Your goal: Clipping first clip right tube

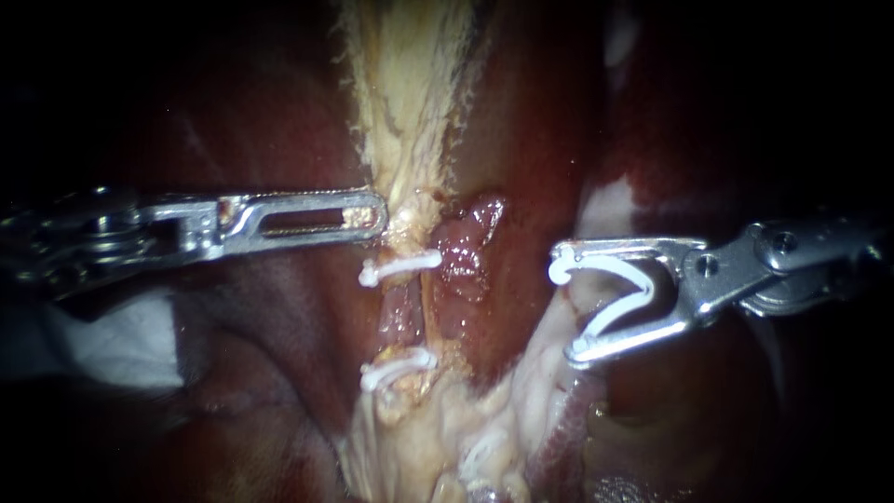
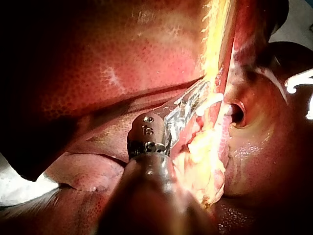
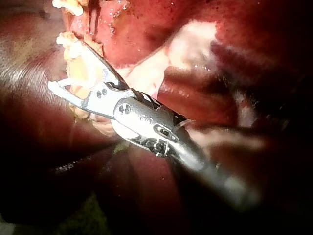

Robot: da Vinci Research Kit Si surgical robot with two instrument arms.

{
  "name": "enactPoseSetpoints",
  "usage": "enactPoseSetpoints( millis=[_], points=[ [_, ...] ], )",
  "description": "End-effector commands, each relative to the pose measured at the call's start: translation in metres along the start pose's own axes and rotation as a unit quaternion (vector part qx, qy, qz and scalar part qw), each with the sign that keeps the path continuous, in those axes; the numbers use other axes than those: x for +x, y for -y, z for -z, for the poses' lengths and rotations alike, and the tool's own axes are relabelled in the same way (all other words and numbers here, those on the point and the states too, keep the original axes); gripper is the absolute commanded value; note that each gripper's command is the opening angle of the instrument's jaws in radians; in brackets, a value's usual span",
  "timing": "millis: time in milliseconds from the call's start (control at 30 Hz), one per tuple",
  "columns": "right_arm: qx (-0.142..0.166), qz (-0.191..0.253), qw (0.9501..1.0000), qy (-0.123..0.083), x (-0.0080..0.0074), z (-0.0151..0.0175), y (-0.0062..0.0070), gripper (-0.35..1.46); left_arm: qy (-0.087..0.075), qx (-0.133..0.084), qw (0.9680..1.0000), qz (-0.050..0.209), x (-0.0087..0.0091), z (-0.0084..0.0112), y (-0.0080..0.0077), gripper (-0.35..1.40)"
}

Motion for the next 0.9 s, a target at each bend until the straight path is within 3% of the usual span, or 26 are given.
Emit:
enactPoseSetpoints(
  millis=[33,300,600,733,900],
  points=[
    [0.000,0.000,1.0000,0.000,0.0000,0.0000,0.0000,0.60,0.000,0.000,1.0000,0.000,0.0000,0.0000,0.0000,-0.35],
    [0.002,-0.005,1.0000,0.000,-0.0002,-0.0001,0.0002,0.60,-0.003,0.003,1.0000,0.001,-0.0003,0.0009,0.0001,-0.35],
    [0.014,-0.042,0.9990,-0.003,-0.0016,-0.0019,0.0005,0.59,0.009,0.010,0.9999,0.009,-0.0024,0.0048,0.0012,-0.35],
    [0.030,-0.061,0.9976,0.011,-0.0024,-0.0029,0.0005,0.57,0.012,0.016,0.9998,0.008,-0.0025,0.0063,0.0017,-0.35],
    [0.037,-0.082,0.9959,0.016,-0.0033,-0.0048,-0.0002,0.56,0.016,0.021,0.9996,0.011,-0.0027,0.0075,0.0029,-0.35]
  ],
)
